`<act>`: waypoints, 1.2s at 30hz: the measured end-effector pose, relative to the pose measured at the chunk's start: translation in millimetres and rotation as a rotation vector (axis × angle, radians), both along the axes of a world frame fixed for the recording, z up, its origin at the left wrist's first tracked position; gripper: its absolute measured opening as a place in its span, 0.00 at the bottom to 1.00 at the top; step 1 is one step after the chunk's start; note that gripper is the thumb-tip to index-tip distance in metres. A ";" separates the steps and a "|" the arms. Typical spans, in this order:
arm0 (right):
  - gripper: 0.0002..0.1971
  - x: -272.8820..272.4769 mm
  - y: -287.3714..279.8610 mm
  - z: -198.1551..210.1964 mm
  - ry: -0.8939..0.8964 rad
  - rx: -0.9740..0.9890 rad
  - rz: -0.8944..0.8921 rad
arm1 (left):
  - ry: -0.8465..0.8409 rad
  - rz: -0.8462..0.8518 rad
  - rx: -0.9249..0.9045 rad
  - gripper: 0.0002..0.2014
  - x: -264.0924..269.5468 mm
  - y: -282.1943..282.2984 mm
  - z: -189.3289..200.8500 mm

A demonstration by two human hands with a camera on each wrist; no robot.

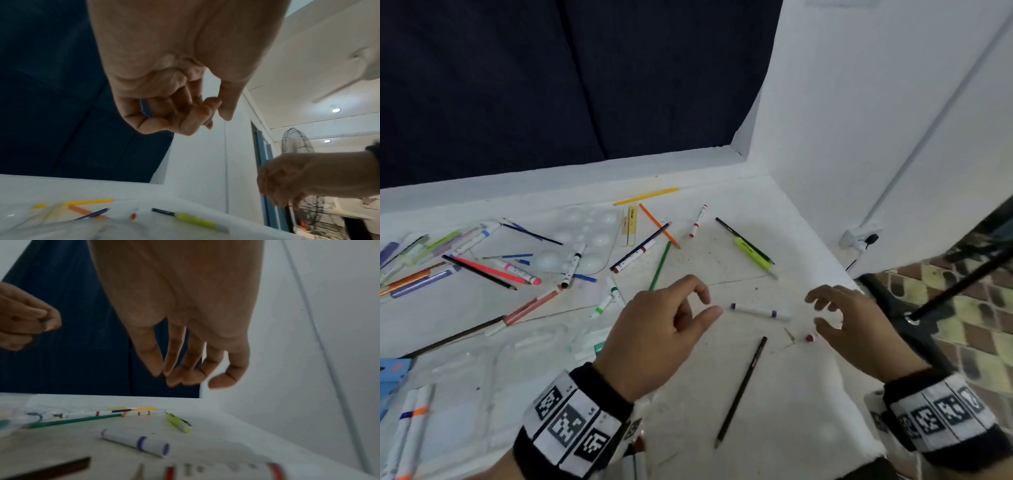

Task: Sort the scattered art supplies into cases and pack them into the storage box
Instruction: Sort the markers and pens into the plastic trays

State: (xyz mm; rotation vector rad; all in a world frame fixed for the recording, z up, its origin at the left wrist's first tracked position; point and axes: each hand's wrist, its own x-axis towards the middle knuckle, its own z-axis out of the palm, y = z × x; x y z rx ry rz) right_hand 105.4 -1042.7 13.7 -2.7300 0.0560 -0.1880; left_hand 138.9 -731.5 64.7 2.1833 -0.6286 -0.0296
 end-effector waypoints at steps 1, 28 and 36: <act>0.18 -1.2 -11.3 -2.2 0.053 -0.076 0.008 | -0.003 -0.021 0.013 0.09 0.2 -10.0 -0.3; 0.05 69.8 -20.5 25.8 0.048 0.860 0.270 | -0.009 0.119 0.647 0.07 34.4 -129.1 -30.5; 0.11 75.3 62.0 33.3 0.032 1.021 0.436 | -0.140 0.447 0.100 0.29 1.3 -8.1 -14.0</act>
